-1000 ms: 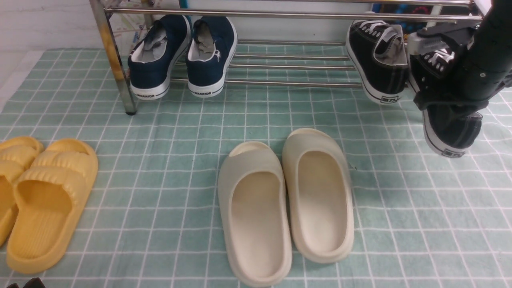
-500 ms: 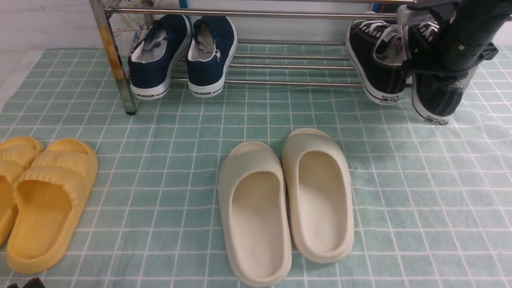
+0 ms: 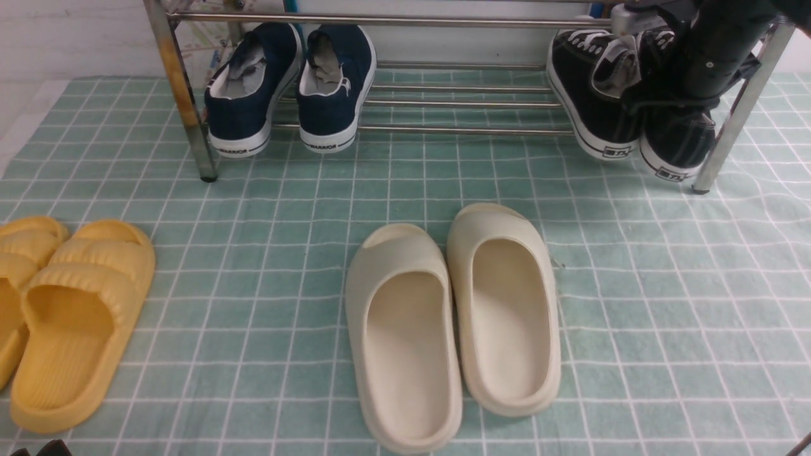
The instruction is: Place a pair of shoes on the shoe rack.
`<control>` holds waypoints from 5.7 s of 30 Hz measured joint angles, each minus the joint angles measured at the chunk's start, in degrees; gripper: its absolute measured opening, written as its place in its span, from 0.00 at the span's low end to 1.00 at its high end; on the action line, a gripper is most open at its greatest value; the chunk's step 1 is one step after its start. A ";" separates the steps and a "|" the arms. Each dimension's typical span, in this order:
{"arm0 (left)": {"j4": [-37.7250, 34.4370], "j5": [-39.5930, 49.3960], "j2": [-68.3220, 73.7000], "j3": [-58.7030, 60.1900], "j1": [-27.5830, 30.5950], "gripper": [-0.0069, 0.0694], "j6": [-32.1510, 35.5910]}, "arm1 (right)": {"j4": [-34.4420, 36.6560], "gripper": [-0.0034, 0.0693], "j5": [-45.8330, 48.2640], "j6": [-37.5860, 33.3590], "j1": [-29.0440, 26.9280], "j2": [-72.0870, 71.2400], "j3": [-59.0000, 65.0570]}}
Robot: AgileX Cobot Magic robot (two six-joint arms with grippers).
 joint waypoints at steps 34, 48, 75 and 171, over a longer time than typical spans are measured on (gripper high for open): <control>0.00 0.00 0.00 0.00 0.00 0.40 0.00 | 4.23 0.08 -2.06 -10.51 -3.42 0.54 -0.43; 0.00 0.00 0.00 0.00 0.00 0.40 0.00 | 1.74 0.57 -4.90 -1.58 -3.72 -0.46 -1.03; 0.00 0.00 0.00 0.00 0.00 0.40 0.00 | 1.42 0.04 -13.73 2.93 -3.89 -24.38 36.50; 0.00 0.00 0.00 0.00 0.00 0.40 0.00 | -9.08 0.04 -56.85 22.51 -13.46 -129.28 131.70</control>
